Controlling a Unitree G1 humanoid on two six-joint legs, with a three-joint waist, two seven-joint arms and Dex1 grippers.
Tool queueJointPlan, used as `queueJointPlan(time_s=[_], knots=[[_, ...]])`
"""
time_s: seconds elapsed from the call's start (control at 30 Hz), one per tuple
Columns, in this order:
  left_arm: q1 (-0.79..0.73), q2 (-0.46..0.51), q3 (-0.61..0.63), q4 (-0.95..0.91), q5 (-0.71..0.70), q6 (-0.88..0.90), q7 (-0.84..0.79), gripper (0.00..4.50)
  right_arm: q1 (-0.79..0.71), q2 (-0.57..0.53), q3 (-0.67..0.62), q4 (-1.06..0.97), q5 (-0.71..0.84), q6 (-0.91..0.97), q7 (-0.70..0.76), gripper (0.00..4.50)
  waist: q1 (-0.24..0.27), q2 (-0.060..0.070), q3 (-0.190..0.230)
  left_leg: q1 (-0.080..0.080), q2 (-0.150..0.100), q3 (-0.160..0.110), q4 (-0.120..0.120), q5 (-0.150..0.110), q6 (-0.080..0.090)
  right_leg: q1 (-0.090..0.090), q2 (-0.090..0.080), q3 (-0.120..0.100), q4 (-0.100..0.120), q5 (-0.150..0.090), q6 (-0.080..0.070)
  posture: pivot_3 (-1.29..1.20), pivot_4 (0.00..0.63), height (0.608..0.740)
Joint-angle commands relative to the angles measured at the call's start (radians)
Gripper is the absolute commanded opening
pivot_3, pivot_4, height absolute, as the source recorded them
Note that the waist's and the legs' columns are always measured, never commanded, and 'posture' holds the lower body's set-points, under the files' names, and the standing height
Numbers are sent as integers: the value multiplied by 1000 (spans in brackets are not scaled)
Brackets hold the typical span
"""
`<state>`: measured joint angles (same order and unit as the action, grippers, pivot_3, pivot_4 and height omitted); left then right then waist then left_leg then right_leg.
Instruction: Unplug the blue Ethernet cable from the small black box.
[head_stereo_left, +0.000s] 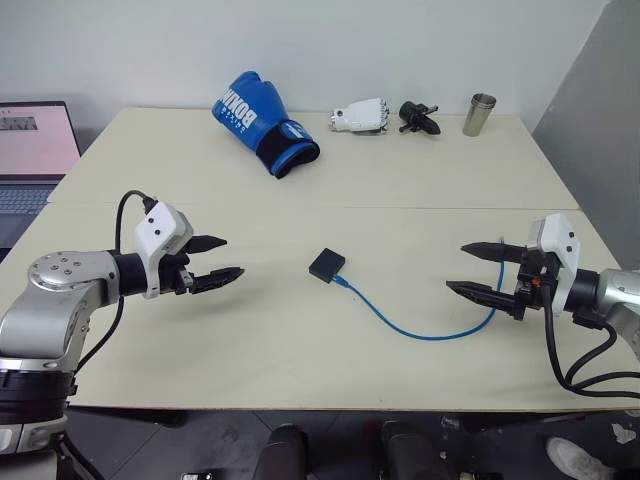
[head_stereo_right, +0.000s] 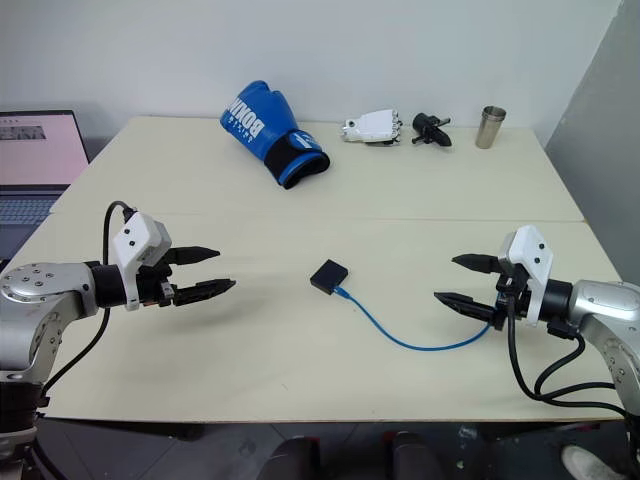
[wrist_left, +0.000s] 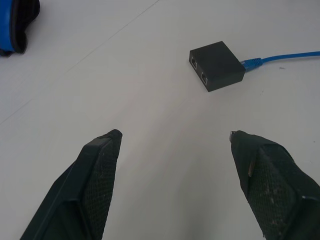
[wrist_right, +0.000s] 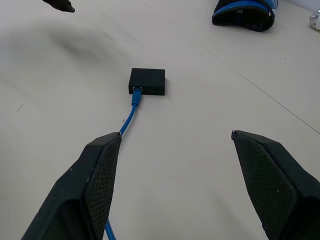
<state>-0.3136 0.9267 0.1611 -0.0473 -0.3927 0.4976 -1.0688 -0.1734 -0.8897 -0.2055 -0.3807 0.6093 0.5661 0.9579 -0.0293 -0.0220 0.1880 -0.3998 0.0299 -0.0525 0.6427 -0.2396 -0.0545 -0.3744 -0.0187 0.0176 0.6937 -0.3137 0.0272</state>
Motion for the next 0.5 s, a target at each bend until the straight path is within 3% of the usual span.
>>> queueJointPlan(time_s=[0.03,0.5], knots=[[10,19,20,-38,-12,-25,-24,3695,-19,-9,-18,-5,3,-9,8,3721,0,0,0,0,0,0,0,0,0,0,0,0,0,0,0,0,150,740],[57,11,20,-42,11,-98,-29,3695,-27,-12,-9,-15,17,12,15,3721,0,0,0,0,0,0,0,0,0,0,0,0,0,0,0,0,150,740]])
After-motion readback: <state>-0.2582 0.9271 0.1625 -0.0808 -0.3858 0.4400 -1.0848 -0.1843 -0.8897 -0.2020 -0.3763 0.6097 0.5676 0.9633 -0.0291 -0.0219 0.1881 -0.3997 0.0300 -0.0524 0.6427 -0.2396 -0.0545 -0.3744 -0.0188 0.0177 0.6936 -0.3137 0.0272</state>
